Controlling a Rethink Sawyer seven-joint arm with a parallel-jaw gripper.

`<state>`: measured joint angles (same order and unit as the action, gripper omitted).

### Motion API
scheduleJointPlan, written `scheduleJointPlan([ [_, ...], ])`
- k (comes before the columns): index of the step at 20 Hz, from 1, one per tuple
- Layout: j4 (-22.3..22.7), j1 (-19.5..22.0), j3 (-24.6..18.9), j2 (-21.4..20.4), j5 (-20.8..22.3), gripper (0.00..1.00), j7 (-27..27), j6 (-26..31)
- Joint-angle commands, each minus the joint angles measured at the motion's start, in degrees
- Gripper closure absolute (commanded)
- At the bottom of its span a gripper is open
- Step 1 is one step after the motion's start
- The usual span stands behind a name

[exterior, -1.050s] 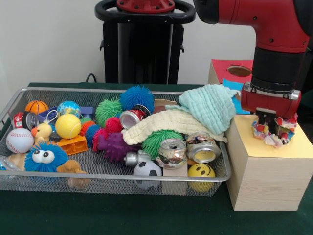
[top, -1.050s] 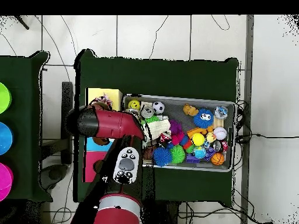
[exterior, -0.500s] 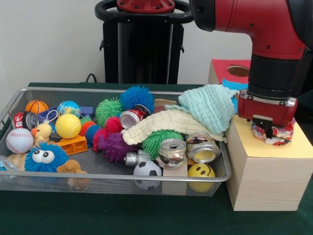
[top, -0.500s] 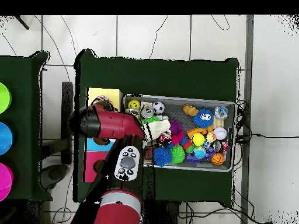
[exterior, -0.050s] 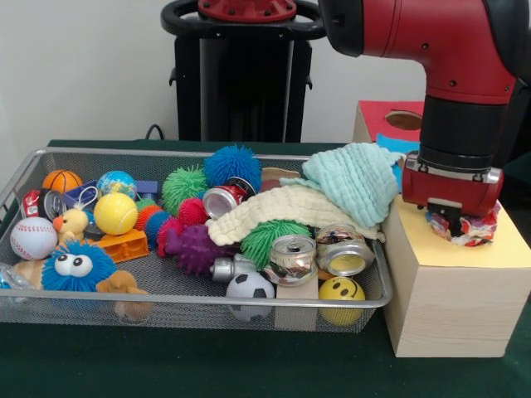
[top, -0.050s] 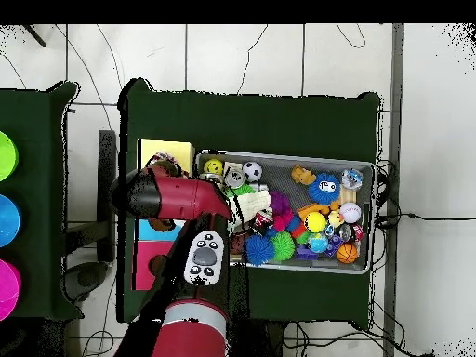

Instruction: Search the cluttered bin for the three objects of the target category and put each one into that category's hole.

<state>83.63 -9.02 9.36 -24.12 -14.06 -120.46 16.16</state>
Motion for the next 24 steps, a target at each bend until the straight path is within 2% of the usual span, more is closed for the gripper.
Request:
scheduleJointPlan([
  [1,2.45,2.87,-0.04,8.48,4.71,1.0,-3.96,-2.41],
  [9,1.19,-0.11,3.8,11.07,5.75,1.0,-5.36,-5.89],
  [17,0.13,-2.0,6.0,12.4,4.54,1.0,-5.43,-3.99],
  [24,0.31,-3.08,7.56,13.14,4.71,1.0,-5.57,-4.56],
])
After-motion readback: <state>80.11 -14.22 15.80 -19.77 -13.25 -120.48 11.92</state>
